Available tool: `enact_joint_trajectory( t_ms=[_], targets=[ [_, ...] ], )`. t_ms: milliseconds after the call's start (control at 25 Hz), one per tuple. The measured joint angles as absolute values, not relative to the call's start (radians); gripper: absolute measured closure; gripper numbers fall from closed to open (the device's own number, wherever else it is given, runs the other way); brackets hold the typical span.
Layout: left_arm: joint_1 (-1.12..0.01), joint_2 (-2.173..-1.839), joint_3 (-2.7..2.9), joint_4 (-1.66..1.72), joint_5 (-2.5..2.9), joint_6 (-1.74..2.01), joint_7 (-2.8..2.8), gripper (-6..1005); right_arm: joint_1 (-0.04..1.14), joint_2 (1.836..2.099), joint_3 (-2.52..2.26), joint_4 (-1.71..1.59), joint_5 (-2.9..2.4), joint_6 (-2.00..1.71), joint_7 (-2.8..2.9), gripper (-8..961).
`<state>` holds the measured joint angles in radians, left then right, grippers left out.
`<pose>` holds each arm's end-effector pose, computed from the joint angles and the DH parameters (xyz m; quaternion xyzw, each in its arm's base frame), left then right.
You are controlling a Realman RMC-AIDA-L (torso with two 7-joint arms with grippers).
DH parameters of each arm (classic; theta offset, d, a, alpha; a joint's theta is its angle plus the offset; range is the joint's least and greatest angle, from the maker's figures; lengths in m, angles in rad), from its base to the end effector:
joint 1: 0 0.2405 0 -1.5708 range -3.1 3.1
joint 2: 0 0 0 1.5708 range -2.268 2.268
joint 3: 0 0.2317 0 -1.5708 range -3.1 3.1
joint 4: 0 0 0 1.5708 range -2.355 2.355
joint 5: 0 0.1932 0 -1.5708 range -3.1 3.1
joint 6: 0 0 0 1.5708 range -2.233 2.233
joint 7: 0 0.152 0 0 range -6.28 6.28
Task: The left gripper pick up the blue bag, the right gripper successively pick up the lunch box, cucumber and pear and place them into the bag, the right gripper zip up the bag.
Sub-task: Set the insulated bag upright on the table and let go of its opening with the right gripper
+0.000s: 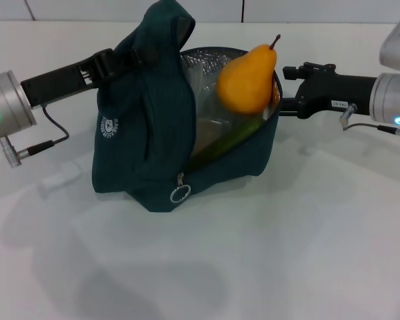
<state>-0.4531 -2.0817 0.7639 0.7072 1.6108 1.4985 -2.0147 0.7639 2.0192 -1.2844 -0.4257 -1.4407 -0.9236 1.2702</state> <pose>-0.2145 0.3246 0.0386 -0.7670 -0.4764 -0.4196 0.0936 0.1799 0.3946 -0.0399 -0.9384 0.1658 0.1815 0.2431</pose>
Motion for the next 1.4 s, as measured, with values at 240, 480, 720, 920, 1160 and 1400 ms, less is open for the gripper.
enact_joint_trajectory(
  t_ms=[240,480,720,920,1160,1400],
  targets=[
    [-0.453,-2.081,0.764,0.707,1.611,1.496,-2.014,957,0.775,2.020,-1.297,-0.414,-1.442,-0.916,1.270,112],
    [-0.452,-2.082,0.764,0.706,1.611,1.496,-2.014,957,0.776,2.020,-1.300,-0.414,-1.443,-0.905,1.270,119],
    [-0.453,-2.081,0.764,0.706,1.611,1.496,-2.014,957,0.781,2.021,-1.326,-0.414,-1.444,-0.888,1.266,126],
    [-0.454,-2.082,0.764,0.707,1.611,1.496,-2.014,957,0.782,2.021,-1.341,-0.420,-1.444,-0.869,1.263,132],
    [-0.454,-2.081,0.764,0.708,1.610,1.490,-2.014,957,0.797,2.023,-1.360,-0.425,-1.443,-0.856,1.235,210],
    [-0.454,-2.080,0.764,0.708,1.610,1.489,-2.014,957,0.795,2.028,-1.360,-0.444,-1.435,-0.860,1.201,383]
  ],
)
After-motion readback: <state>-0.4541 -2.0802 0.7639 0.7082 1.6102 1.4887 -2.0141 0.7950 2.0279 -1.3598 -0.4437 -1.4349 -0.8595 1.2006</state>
